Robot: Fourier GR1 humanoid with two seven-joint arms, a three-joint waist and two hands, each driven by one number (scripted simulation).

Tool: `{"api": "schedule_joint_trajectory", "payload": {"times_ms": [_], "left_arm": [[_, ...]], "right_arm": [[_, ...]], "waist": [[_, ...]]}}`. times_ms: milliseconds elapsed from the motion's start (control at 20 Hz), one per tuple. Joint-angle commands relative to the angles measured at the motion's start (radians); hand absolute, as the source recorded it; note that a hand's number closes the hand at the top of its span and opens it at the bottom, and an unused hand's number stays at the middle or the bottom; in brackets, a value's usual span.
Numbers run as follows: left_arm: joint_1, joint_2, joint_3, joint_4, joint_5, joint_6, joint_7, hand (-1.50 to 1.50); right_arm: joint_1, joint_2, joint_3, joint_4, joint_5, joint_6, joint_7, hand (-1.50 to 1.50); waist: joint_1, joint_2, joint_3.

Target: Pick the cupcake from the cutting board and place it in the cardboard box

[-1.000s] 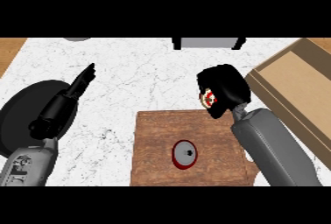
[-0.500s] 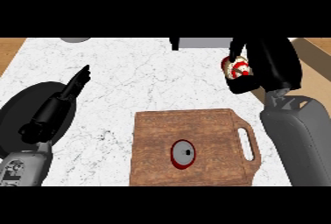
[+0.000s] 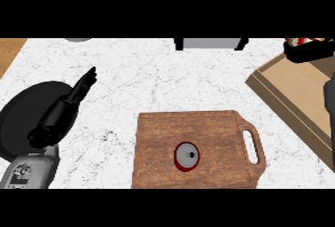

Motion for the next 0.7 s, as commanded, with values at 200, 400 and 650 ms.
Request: {"api": "schedule_joint_trajectory", "payload": {"times_ms": [200,400,650], "left_arm": [[-0.031,-0.007,-0.005,-0.003,-0.005,-0.018,0.029,0.0],[-0.044,0.018,0.034,0.016,0.026,-0.044,0.02,0.0],[-0.001,-0.026,-0.023,-0.049,-0.022,-0.009,0.055,0.0]], "right_arm": [[-0.032,-0.201,-0.109,0.301,-0.01,0.024,-0.164,1.5],[0.012,-0.259,-0.123,0.413,-0.057,0.172,-0.209,1.5],[-0.009,-0.361,-0.139,0.598,-0.076,0.265,-0.337,1.5]], "waist": [[0.01,0.003,0.0],[0.007,0.004,0.001],[0.016,0.005,0.001]]}}
